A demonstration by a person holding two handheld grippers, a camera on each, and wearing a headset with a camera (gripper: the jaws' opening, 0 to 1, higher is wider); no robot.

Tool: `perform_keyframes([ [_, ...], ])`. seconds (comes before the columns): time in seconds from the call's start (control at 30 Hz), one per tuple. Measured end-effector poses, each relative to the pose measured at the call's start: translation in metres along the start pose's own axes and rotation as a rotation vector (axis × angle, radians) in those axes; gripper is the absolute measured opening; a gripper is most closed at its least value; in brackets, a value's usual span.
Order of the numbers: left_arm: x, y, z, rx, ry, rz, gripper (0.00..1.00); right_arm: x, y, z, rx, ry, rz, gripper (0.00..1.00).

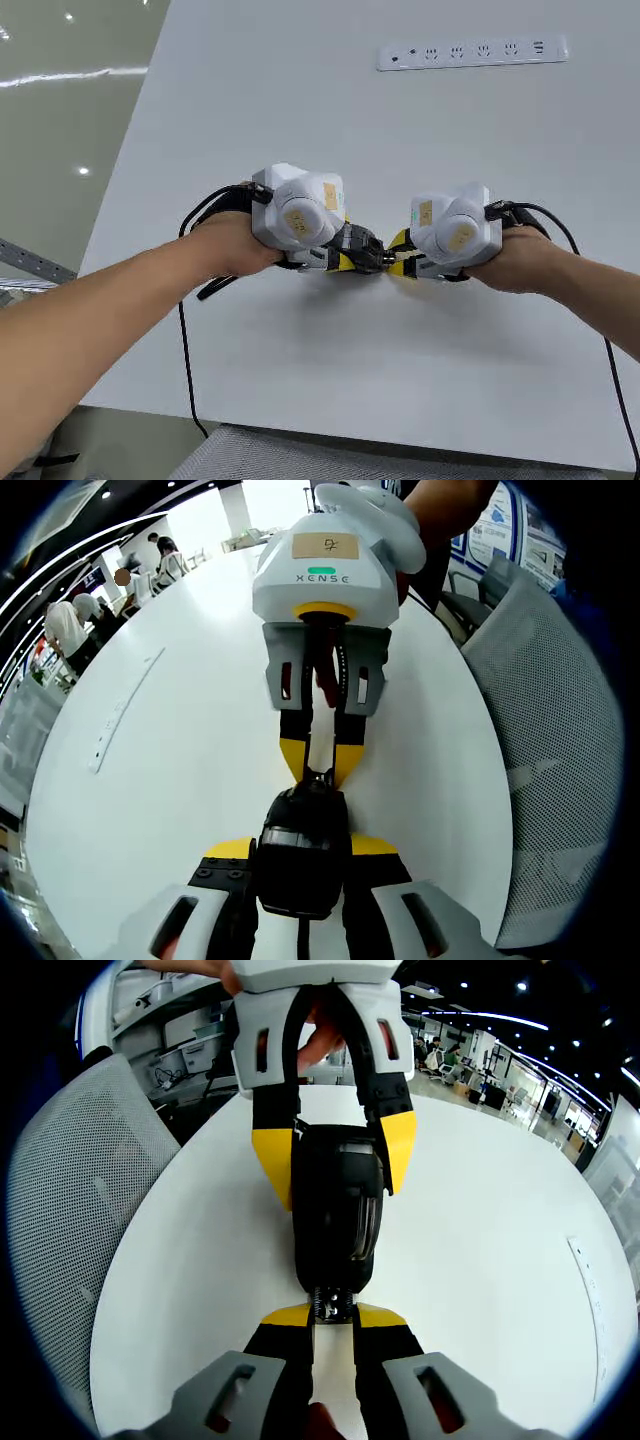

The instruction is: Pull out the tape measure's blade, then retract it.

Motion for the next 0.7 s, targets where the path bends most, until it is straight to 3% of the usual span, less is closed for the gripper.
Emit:
perform_keyframes([
  [0.7,-0.001,0.001,-0.001,0.003,-0.004,-0.001,0.28,0.017,-0.020,0.000,-0.037,0.007,-0.006,0.10],
])
Point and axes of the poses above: the centre of the closed fingertips' face, and the gripper's own axes: x roughly backward along the fingers, z roughly to its left, y roughly out of its top, the point moved 7 cm from there along x, roughly backward along the fingers, and after that the axes turned 1 degree about -y, right-handed, at the moved point
